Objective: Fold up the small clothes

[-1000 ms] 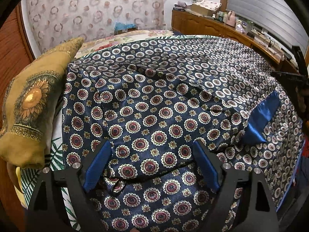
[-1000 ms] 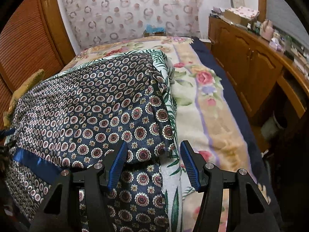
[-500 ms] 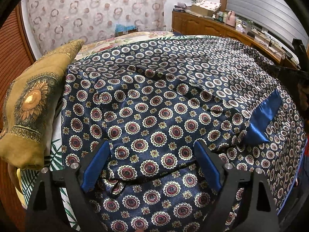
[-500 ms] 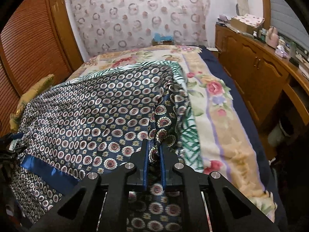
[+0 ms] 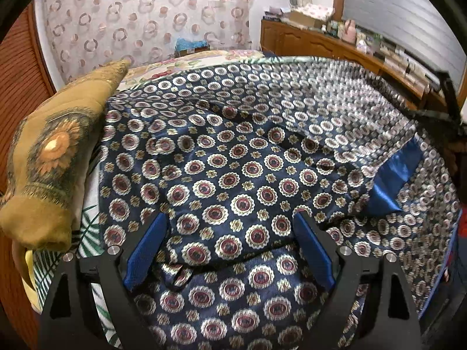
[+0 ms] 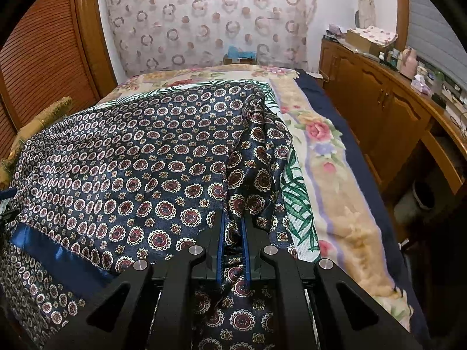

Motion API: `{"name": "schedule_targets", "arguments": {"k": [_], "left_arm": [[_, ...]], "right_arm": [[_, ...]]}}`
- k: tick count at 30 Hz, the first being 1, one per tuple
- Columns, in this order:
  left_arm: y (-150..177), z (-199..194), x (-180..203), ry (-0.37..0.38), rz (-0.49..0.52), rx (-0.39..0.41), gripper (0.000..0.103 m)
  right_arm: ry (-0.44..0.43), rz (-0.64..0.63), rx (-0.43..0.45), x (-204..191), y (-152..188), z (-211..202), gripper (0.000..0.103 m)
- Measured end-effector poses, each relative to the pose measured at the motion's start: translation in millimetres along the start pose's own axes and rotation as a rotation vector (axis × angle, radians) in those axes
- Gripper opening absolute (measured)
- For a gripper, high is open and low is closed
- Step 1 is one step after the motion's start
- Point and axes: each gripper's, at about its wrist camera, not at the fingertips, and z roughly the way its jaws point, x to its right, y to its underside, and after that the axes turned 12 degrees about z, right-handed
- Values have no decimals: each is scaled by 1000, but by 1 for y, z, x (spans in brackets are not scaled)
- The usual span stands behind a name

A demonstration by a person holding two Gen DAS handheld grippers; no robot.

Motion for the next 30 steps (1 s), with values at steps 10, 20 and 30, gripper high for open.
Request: {"name": "schedule_targets", "arguments": {"k": [10, 20, 30], "left_arm": [[17, -45, -43, -55, -97, 82, 79], [24, -17, -59, -97, -125, -2, 35], [24, -9, -65, -91, -144, -9, 26]], "right_arm": [[-1, -6, -1, 3, -3, -4, 10], [-2, -11, 0, 3, -3, -3, 10], [1, -16, 1, 2, -3, -3, 10]]}}
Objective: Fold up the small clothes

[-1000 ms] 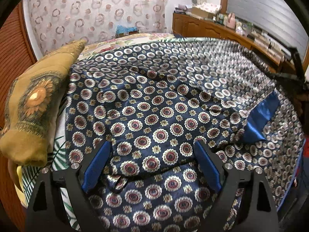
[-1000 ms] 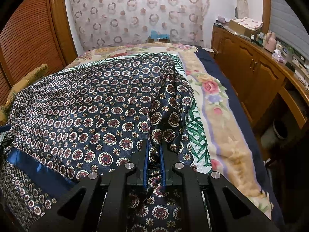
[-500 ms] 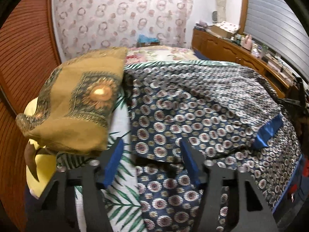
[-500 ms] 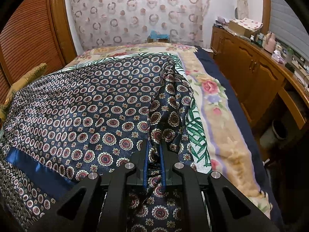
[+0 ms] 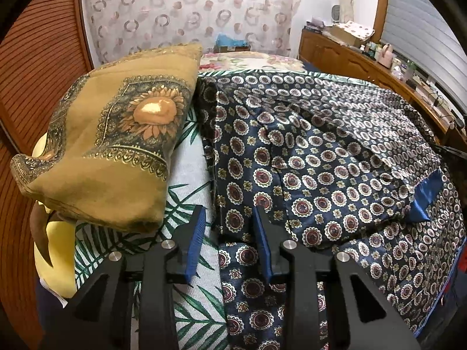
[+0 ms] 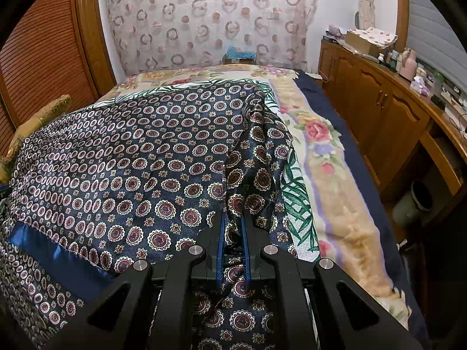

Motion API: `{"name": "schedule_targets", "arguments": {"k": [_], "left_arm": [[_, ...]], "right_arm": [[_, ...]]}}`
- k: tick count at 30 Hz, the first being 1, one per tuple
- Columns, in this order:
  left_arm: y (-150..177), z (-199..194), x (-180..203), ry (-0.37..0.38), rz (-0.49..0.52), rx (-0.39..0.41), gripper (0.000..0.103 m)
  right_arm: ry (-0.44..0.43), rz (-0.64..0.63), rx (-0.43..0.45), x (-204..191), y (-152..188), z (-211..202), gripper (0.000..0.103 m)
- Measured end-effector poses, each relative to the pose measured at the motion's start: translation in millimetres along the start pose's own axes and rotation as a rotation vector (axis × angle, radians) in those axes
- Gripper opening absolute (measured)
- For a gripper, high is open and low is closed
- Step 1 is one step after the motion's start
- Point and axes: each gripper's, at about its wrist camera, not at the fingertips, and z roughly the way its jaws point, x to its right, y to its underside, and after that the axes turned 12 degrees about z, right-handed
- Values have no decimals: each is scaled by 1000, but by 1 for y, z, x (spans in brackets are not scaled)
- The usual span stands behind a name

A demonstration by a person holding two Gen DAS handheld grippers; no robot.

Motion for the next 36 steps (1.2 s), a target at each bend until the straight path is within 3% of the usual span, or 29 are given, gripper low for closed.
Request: {"name": "schedule_targets", "arguments": {"k": [2, 4, 12, 17, 29, 36], "left_arm": [[0, -6, 4, -19, 22, 18, 7], [0, -13, 5, -12, 33, 34, 5], [-12, -32, 14, 15, 60, 90, 2], [-18, -51, 13, 23, 49, 149, 2], [-20, -113, 15, 39, 57, 273, 2], [20, -122, 14, 49, 37, 247, 2]], "right_arm": [[0, 0, 0, 0, 0, 0, 10], [2, -3, 0, 0, 0, 0, 10], [3, -8, -1, -2, 0, 0, 10], [-60, -15, -12, 0, -6, -8, 5], [-138, -82, 110, 0, -23, -98, 4], [-137, -91, 96, 28, 16, -135, 4]]}}
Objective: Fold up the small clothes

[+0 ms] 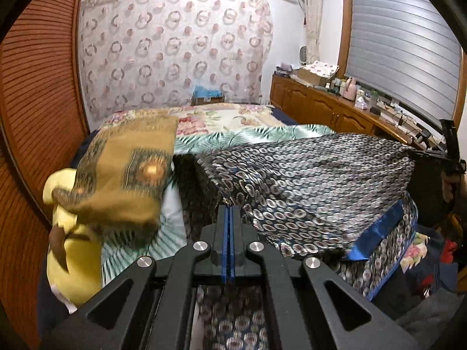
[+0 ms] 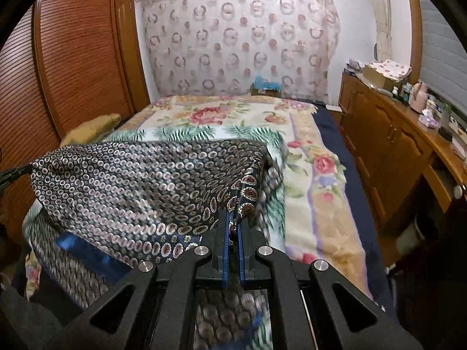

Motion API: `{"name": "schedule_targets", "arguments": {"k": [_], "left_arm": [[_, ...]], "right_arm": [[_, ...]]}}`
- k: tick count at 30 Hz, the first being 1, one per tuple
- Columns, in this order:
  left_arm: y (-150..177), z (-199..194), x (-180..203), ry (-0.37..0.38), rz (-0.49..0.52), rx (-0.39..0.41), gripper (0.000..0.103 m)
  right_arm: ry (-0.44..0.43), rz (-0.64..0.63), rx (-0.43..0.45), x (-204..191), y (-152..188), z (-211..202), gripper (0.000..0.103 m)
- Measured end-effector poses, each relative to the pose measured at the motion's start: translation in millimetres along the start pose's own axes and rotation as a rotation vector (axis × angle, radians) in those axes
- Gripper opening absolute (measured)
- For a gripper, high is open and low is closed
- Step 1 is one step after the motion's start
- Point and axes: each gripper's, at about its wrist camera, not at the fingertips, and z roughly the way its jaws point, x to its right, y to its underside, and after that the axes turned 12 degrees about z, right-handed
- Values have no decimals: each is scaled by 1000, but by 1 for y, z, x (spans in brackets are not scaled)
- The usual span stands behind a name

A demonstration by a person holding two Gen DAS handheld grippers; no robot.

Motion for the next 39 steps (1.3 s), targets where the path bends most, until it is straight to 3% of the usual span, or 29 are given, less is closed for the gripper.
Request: {"name": "schedule_targets", "arguments": {"k": [7, 17, 23, 29, 31, 32, 33, 36, 39], "left_arm": [[37, -6, -11, 2, -82, -49, 2], [79, 21, 3, 9, -112, -162, 2], [82, 17, 2, 1, -120, -155, 2], [69, -1, 5, -20, -81, -95, 3], [63, -3, 6, -24, -62, -85, 22], [59, -3, 7, -26, -54, -76, 37], [56, -2, 6, -30, -51, -66, 42], [50, 4, 5, -27, -59, -73, 42], [50, 19, 3, -50, -43, -113, 43]], "right_arm": [[-14, 26, -28, 9, 22, -19, 4], [7, 61, -117, 16, 31, 9, 4], [31, 43, -137, 8, 29, 11, 5], [28, 23, -103, -6, 33, 5, 6], [21, 12, -86, -12, 31, 0, 8], [17, 6, -78, -14, 31, -3, 8], [15, -2, -69, -18, 30, -6, 8], [11, -18, -48, -26, 30, -13, 9], [6, -31, -35, -28, 36, -22, 17]]}}
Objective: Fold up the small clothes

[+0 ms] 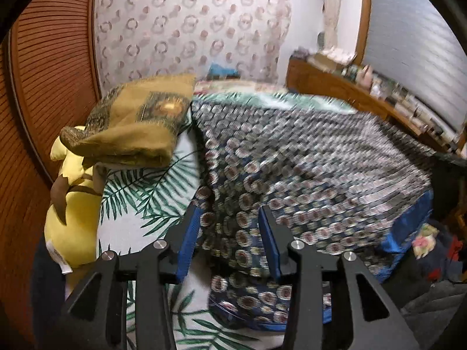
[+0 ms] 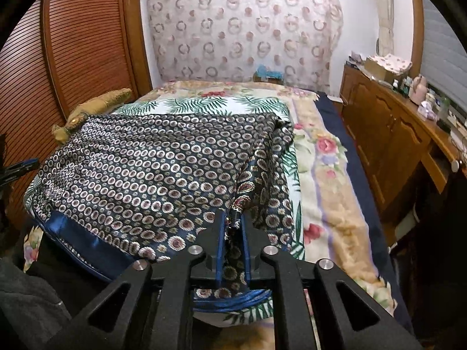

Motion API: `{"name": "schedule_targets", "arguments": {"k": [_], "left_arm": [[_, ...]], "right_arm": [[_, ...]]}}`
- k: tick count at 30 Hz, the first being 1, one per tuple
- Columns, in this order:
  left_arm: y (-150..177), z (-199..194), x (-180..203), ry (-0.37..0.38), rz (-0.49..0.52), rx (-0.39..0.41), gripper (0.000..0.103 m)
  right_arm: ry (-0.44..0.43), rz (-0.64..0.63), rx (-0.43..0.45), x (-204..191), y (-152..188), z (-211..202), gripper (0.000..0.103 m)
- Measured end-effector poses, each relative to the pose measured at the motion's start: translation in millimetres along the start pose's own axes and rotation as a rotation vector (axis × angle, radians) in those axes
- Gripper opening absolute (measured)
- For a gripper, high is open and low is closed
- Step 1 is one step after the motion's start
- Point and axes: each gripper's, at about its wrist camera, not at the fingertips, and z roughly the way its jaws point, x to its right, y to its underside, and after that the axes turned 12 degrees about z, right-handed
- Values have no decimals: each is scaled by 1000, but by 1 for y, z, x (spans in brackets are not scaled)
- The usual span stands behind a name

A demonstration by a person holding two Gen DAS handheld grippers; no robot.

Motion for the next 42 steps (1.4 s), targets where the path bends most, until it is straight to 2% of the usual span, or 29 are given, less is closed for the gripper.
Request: {"name": "schedule_targets", "arguments": {"k": [4, 8, 10, 11, 17, 21, 22, 25, 28, 30, 31, 32, 34, 36, 42], "left_arm": [[4, 21, -6, 6, -25, -46, 43], [6, 33, -10, 48, -51, -70, 42], [4, 32, -11, 67, -62, -51, 23], [1, 30, -9, 71, -54, -41, 4], [-28, -2, 6, 163, -45, 74, 3], [-42, -24, 8, 253, -97, 142, 3], [-43, -25, 7, 252, -105, 139, 3], [-35, -18, 2, 187, -110, 72, 3], [-13, 7, -8, 87, -131, -57, 3], [-1, 20, -11, 59, -138, -108, 4], [5, 27, -12, 42, -140, -132, 8], [9, 30, -12, 32, -141, -143, 19], [13, 34, -11, 30, -143, -142, 23], [13, 34, -6, 23, -126, -130, 39], [10, 40, 3, -54, -58, -126, 44]], "right_arm": [[1, -15, 21, -6, 0, -2, 30], [0, -24, 27, -11, 1, 0, 33], [1, -26, 22, -13, 1, 3, 34], [0, -24, 19, -13, 2, 5, 34], [-17, -16, -1, -17, 0, 17, 34], [-40, -14, -8, -24, -2, 25, 34], [-49, -15, -7, -27, -3, 27, 34], [-75, -17, -3, -34, -6, 31, 34], [-100, -27, 0, -44, -7, 36, 34], [-111, -37, -1, -49, -8, 39, 34], [-115, -42, -3, -52, -8, 40, 34], [-119, -46, -5, -53, -8, 41, 34], [-123, -54, -8, -59, -6, 44, 34], [-126, -66, -11, -63, -5, 45, 34], [-128, -76, -24, -64, -5, 53, 34]]}}
